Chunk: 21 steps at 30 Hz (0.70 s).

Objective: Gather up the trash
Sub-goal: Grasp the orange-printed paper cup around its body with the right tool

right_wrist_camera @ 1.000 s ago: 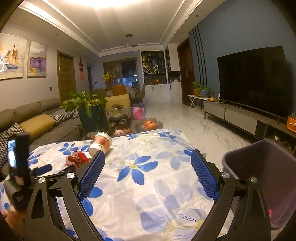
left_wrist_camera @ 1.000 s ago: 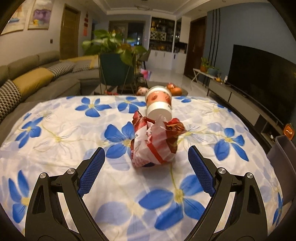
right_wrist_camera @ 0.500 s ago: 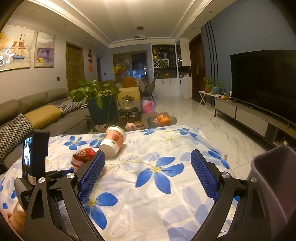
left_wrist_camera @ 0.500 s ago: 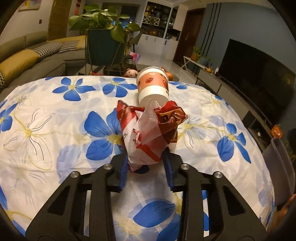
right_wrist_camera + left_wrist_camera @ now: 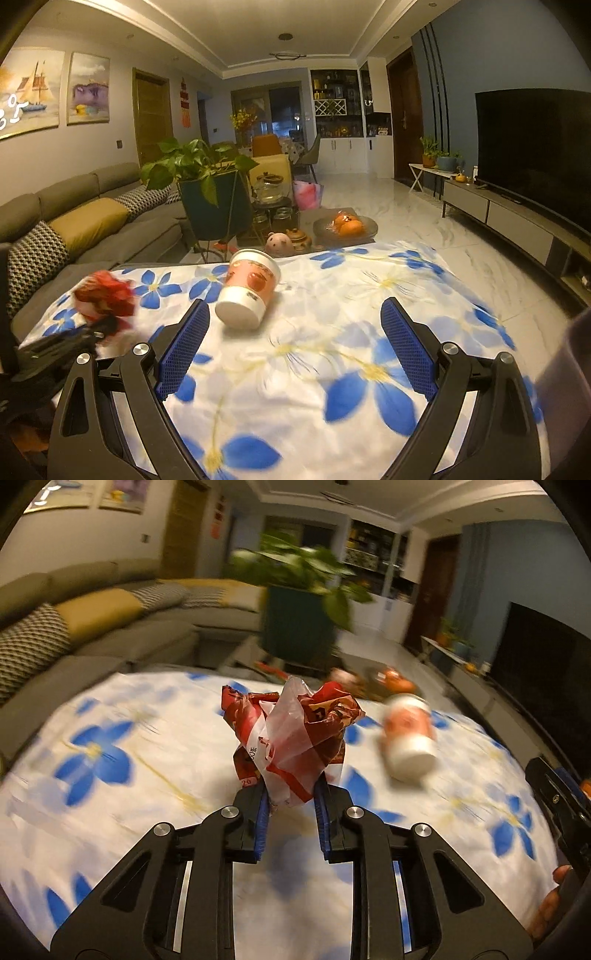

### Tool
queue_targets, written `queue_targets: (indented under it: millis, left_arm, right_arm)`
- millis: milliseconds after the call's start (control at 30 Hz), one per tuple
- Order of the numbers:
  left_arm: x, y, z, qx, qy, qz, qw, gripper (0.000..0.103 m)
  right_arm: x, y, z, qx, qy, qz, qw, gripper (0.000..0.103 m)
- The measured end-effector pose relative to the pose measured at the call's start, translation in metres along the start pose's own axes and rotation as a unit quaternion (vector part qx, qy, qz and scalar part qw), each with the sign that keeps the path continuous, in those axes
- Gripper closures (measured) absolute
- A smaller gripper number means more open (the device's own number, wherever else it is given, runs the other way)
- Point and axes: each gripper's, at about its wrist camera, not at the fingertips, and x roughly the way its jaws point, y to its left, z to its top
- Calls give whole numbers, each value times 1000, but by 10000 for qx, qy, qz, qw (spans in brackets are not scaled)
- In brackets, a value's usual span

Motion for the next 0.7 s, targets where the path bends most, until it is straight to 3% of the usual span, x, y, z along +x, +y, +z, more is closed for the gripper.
queue_targets:
  millis: [200, 333, 700]
  left_arm:
    - [12, 22, 10, -47, -247, 642, 9976, 82]
    - [19, 26, 10, 23, -323, 870, 9957, 82]
    - [26, 37, 6, -113, -328, 696, 9970, 82]
  right_arm:
    - [50, 26, 6, -119, 311, 38, 9994, 13]
    - [75, 36, 9, -174, 390, -66, 9991, 13]
    - [126, 47, 4, -205, 924, -155, 9954, 26]
